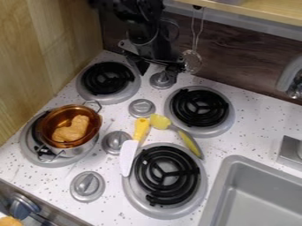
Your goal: Move the spoon to the upper left burner
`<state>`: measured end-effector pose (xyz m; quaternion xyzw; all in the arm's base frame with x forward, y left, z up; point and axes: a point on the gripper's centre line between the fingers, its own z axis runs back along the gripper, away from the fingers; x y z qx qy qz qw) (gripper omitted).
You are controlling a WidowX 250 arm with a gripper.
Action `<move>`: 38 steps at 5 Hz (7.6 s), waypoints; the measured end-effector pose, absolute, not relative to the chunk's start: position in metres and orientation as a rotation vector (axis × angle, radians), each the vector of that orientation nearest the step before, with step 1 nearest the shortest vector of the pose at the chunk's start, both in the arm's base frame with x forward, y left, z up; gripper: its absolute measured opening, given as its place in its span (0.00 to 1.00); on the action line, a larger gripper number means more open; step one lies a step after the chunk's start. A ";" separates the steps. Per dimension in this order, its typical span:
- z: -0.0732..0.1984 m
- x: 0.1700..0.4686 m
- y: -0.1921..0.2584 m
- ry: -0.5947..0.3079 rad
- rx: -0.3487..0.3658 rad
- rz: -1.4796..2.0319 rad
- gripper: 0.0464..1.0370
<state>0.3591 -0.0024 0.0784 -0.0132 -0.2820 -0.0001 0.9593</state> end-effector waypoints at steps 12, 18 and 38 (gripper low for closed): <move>-0.031 0.353 -0.071 -0.142 0.006 0.456 0.96; -0.045 0.359 -0.081 -0.158 0.000 0.455 0.60; -0.022 0.400 0.094 -0.374 0.232 0.392 0.26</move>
